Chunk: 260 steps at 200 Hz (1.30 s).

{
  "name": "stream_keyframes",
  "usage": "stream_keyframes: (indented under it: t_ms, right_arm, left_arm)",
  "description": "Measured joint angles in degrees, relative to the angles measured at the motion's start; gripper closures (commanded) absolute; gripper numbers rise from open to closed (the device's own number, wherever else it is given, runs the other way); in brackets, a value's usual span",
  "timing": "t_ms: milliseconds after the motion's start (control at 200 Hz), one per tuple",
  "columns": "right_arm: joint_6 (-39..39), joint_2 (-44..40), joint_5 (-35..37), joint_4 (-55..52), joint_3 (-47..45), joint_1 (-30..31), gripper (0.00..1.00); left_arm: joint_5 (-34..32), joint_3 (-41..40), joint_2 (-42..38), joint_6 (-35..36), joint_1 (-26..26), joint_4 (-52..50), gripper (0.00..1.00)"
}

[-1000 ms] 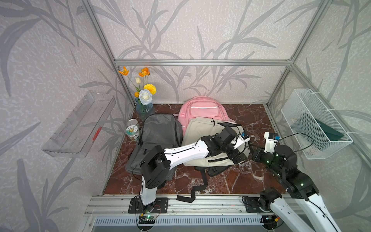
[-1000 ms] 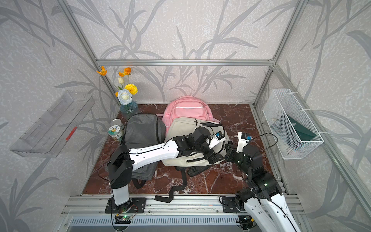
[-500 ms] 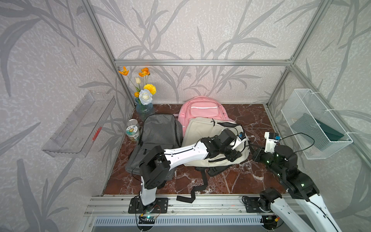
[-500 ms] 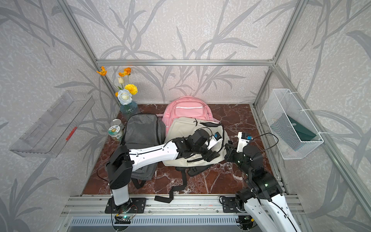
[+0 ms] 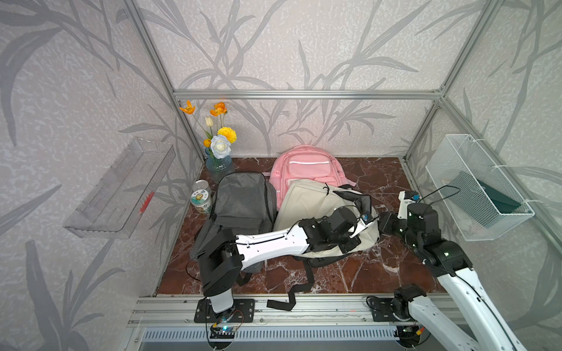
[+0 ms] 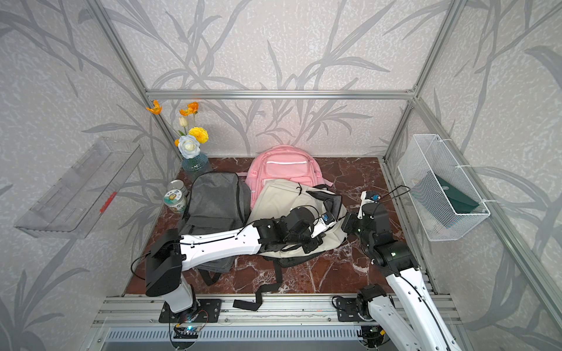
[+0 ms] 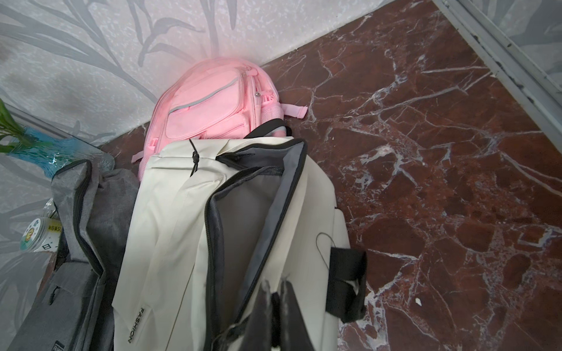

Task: Zip up the backpack
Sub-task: Zip the zipper on the backpack.

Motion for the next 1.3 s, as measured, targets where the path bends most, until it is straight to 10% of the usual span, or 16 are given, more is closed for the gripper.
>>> stream_keyframes:
  t_ms: [690, 950, 1299]
  right_arm:
    - [-3.26, 4.96, 2.36, 2.45, 0.22, -5.01, 1.0]
    - [-2.16, -0.74, 0.7, 3.72, 0.83, 1.95, 1.0]
    - [2.27, -9.66, 0.83, 1.49, -0.13, 9.77, 1.0]
  left_arm:
    - [-2.29, -10.23, -11.72, 1.29, -0.87, -2.32, 0.82]
    - [-4.44, -7.61, -9.25, -1.14, -0.87, -1.05, 0.2]
    - [-3.19, 3.85, 0.37, -8.57, -0.81, 6.97, 0.26]
